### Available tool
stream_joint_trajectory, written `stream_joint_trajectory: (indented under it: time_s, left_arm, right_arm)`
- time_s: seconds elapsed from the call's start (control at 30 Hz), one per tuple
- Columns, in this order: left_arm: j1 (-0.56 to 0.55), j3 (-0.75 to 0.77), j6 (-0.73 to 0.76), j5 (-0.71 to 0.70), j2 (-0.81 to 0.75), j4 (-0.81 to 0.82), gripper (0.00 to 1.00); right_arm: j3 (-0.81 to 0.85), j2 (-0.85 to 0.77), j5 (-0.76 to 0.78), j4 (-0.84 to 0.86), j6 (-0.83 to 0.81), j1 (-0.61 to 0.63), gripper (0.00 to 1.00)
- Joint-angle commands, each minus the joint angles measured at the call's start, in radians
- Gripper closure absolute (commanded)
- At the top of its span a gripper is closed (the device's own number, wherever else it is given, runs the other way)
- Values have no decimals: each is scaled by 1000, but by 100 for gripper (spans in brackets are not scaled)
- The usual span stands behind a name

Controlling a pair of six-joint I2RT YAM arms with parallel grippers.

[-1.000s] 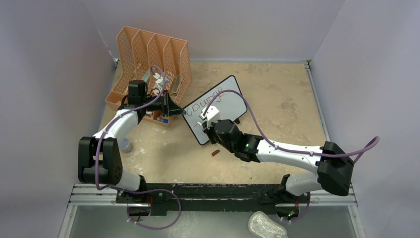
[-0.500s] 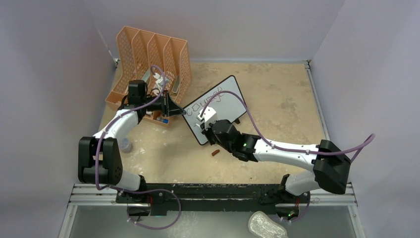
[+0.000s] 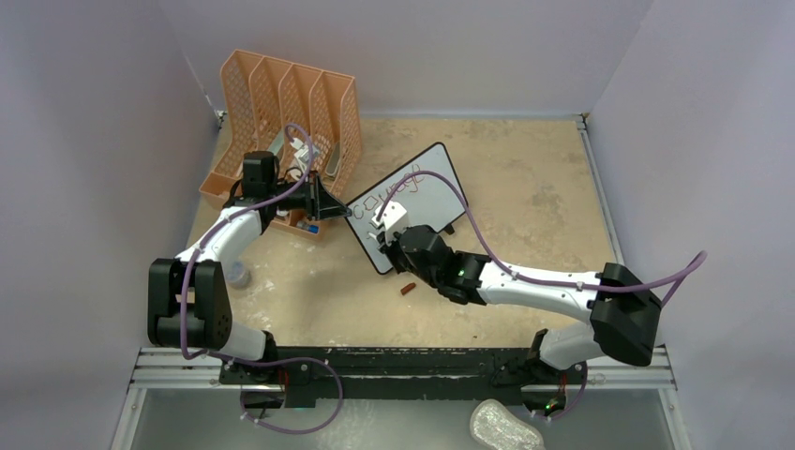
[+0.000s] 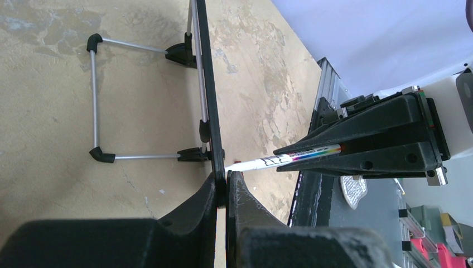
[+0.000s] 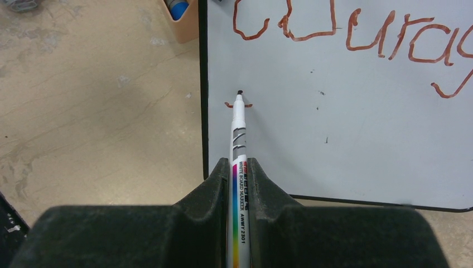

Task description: Write a sentence on the whiteboard

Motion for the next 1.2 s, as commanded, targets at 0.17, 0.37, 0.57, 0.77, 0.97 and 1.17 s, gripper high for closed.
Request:
stream_joint_trajectory:
  time_s: [0.17, 0.37, 0.57, 0.77, 0.97, 1.17]
  left_arm:
    - [-14, 7, 43, -29, 7, -19, 100]
    - [-14, 8, 43, -29, 7, -18, 100]
    - [-14, 7, 43, -29, 8, -19, 100]
    - [-14, 7, 44, -28, 6, -20, 100]
    - [-14, 7, 44, -31, 8, -20, 100]
    - [-14, 5, 44, -31, 8, -19, 100]
  right_arm:
    - [52, 18, -24, 18, -17, 0, 100]
    - [45, 14, -23, -17, -11, -2, 100]
    - [25, 3, -15, -42, 0, 0, 100]
    - [-1, -11, -17, -63, 14, -1, 100]
    - [-19, -18, -22, -76, 19, -1, 100]
    - [-31, -26, -27, -92, 19, 0, 100]
